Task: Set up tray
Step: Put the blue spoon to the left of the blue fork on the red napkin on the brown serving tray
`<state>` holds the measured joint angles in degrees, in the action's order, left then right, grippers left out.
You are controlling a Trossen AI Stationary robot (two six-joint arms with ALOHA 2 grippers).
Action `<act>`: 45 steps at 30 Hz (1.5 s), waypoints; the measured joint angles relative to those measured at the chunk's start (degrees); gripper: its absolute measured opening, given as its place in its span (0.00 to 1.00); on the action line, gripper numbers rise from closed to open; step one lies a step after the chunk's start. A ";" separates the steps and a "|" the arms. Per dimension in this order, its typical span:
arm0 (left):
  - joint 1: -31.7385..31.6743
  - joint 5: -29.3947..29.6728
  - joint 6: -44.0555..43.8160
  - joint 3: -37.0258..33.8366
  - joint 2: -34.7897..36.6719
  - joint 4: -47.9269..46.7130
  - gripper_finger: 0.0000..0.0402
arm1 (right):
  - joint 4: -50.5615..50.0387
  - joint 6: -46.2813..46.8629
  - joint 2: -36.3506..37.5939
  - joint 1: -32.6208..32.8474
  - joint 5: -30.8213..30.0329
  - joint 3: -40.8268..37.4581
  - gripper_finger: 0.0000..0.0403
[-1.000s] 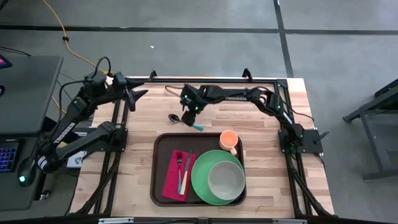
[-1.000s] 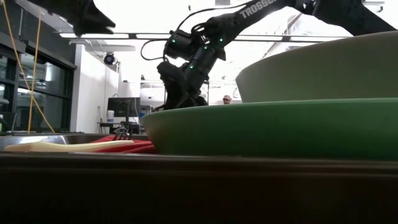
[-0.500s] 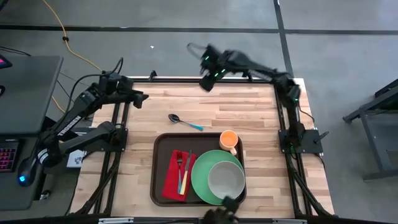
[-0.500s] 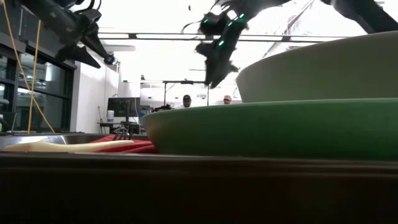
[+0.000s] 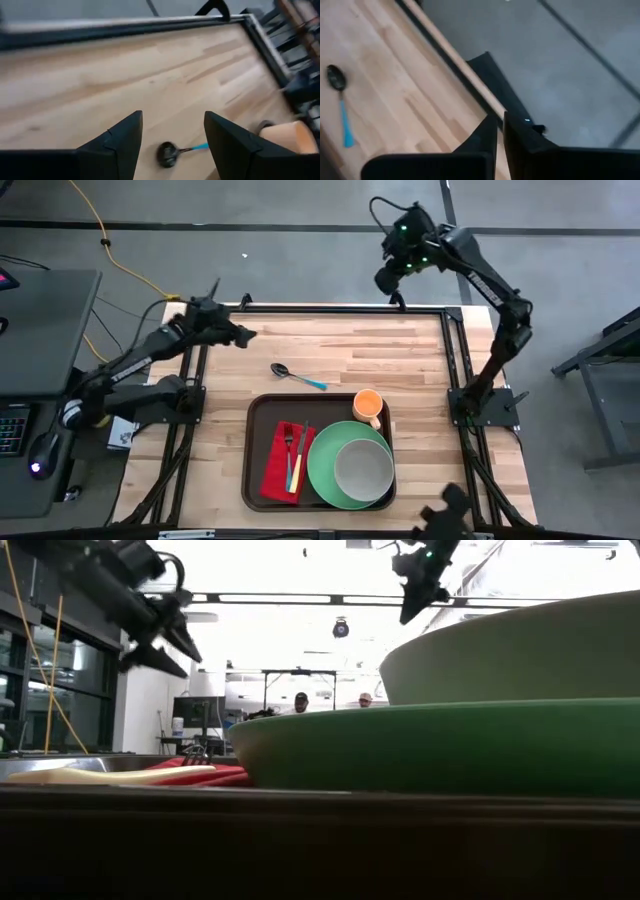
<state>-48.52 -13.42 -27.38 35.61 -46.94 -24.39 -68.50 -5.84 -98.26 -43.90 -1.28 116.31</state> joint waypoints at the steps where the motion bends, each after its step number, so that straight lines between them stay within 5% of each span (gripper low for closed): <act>1: 1.18 0.08 -2.39 -1.72 -0.78 3.13 0.60 | -0.58 -0.01 0.62 -0.32 -0.91 0.00 0.03; 7: 9.55 3.97 -18.72 -9.86 -6.81 21.24 0.60 | -5.83 0.69 2.46 -1.47 -6.04 -0.04 0.01; 14: 18.45 11.09 -23.30 -10.00 -13.44 25.30 0.60 | -8.53 -1.65 3.03 -2.47 -10.05 -0.07 0.00; 23: 27.95 7.01 23.32 1.29 -21.92 25.96 0.60 | -9.27 -13.27 3.02 -6.16 -3.23 -0.07 0.00; 32: 28.27 5.74 60.88 28.16 -39.03 -19.90 0.60 | -9.58 -17.63 3.04 -11.22 6.66 -0.07 0.00; 37: 28.29 5.65 74.11 37.48 -48.61 -31.61 0.60 | -9.54 -17.32 3.04 -12.46 9.83 -0.07 0.00; 45: 28.29 7.86 80.78 38.56 -55.58 -26.03 0.60 | -9.48 -16.71 3.08 -12.37 10.18 -0.07 0.00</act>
<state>-20.23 -5.56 53.40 74.17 -102.52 -50.41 -77.97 -22.54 -95.18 -56.27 8.91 116.25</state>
